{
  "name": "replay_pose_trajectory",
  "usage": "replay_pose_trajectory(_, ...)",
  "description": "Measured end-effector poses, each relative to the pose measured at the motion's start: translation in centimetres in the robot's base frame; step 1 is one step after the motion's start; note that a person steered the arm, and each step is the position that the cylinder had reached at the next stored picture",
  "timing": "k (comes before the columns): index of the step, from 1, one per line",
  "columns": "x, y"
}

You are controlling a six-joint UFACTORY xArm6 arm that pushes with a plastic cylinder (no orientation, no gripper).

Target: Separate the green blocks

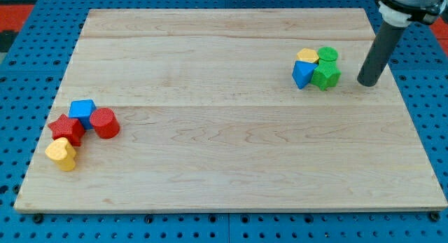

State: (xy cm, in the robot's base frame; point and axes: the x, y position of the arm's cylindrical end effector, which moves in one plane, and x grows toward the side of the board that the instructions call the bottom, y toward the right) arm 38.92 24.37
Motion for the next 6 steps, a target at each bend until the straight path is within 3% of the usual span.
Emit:
replay_pose_trajectory(3,-2.0,0.0)
replay_pose_trajectory(5,-7.4,0.2)
replay_pose_trajectory(6,-6.9,-0.5)
